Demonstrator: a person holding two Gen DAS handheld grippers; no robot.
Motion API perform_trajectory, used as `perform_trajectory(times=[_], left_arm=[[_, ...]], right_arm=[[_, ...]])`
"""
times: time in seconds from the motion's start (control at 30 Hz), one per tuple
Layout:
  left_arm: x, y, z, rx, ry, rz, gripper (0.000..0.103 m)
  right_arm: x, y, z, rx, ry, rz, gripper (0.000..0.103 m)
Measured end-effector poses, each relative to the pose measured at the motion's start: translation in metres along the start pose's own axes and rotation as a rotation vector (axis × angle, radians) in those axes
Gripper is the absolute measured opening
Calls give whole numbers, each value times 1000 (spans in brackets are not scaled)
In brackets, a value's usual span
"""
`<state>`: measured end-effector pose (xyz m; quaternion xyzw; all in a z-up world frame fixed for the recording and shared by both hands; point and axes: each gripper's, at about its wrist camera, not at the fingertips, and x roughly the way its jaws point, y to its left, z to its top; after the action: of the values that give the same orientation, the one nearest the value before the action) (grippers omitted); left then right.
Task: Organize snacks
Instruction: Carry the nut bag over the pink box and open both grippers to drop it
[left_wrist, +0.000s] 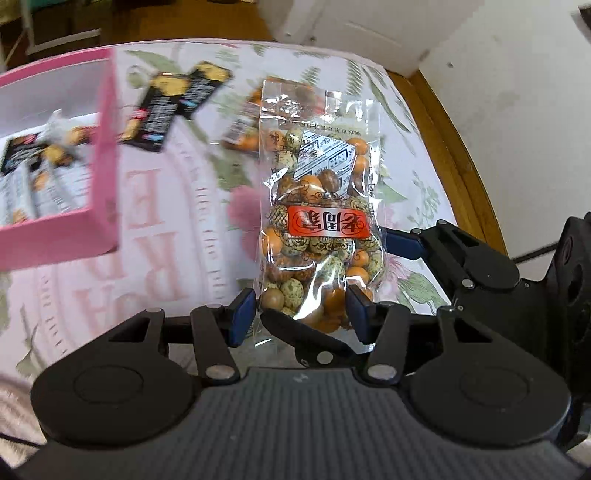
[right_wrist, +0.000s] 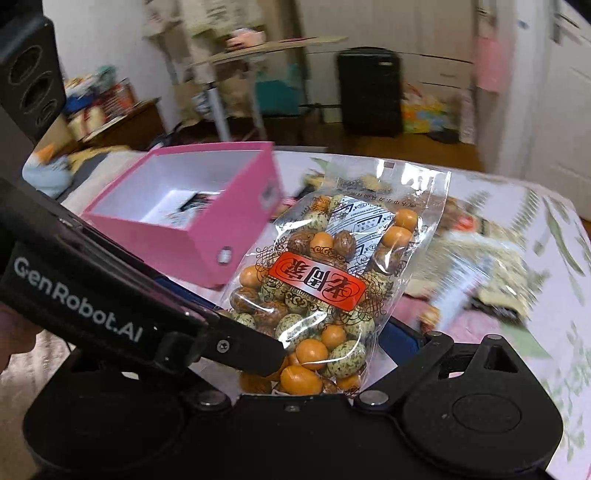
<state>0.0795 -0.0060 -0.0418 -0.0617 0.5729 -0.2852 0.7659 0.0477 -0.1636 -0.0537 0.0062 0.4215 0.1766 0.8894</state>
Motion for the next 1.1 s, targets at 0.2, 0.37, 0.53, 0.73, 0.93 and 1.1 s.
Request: perform_trajectory(times=[0.2,0.37,0.53,0.73,0.93,1.1], left_arm=[[-54,39,-2,-80,-80,13,51],[-86,86,10,-164,-150,29,51],[-92,146,30,-289,-190,-2,52],[-76,201,57,-388,-190,9,52],[-34,251,78,-457,-115,34,54],[-12,255,76,-455,-47,77,54]], right_arm=[[2,50,43,-138,-8,52,99],[25,79,87,-232,-9,124,99],[63,98,129,-333,20,186,98],[123,108,164,-383,105,232,97],[175,103,164,-349,188,224,89],[190,95,148,-268,257,238,86]])
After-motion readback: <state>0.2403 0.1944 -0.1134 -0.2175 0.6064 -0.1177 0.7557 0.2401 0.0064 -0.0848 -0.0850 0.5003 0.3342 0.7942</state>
